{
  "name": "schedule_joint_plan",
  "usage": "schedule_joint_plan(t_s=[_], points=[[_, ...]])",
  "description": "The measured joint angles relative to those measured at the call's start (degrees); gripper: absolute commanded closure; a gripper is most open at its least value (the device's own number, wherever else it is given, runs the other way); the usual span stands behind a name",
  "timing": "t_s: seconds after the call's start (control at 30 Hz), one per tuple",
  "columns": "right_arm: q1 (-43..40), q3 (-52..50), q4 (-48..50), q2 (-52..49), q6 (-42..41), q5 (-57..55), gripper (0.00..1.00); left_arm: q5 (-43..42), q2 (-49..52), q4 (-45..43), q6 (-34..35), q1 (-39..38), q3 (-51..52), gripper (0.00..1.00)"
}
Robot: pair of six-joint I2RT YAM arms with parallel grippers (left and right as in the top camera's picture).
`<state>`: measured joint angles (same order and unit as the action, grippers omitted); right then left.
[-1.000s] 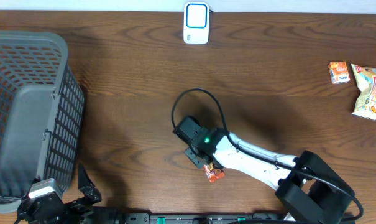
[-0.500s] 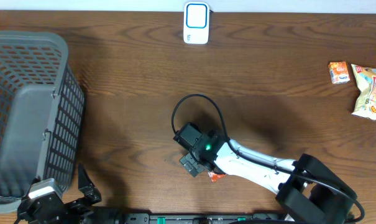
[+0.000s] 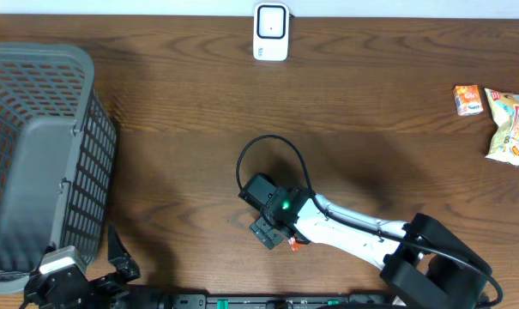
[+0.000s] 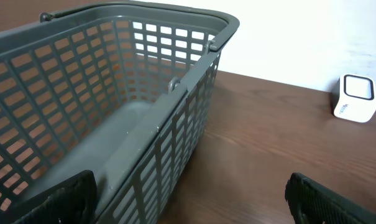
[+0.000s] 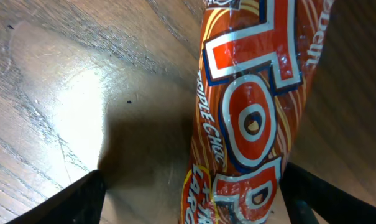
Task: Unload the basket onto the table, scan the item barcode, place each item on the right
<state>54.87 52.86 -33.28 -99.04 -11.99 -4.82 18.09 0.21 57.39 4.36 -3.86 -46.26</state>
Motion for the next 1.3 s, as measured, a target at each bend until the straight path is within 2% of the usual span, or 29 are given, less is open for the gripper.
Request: schedule_joint_plan(t_s=[0.37, 0.4, 0.53, 0.73, 0.9, 1.1, 1.3], points=[[0.2, 0.3, 0.2, -0.6, -1.2, -1.1, 0.33, 0.0, 0.0, 0.0, 0.0, 0.0, 0.0, 0.02], [0.3, 0.6, 0.3, -1.0, -1.2, -1.1, 0.39, 0.0, 0.0, 0.0, 0.0, 0.0, 0.0, 0.02], [0.3, 2.3, 0.4, -3.1, -1.7, -1.0, 0.43, 0.0, 0.0, 0.0, 0.0, 0.0, 0.0, 0.02], [0.3, 4.0, -0.4, -4.4, -2.5, -0.6, 0.69, 0.0, 0.0, 0.0, 0.0, 0.0, 0.0, 0.02], [-0.6, 4.3, -1.4, -4.6, -2.8, -0.8, 0.99, 0.0, 0.0, 0.0, 0.0, 0.0, 0.0, 0.02], [-5.6, 4.5, -1.9, -4.6, -2.7, 0.5, 0.99, 0.0, 0.0, 0.0, 0.0, 0.0, 0.0, 0.02], [-12.7, 9.4, -9.9, -6.9, -0.4, 5.5, 0.99, 0.0, 0.0, 0.0, 0.0, 0.0, 0.0, 0.02]])
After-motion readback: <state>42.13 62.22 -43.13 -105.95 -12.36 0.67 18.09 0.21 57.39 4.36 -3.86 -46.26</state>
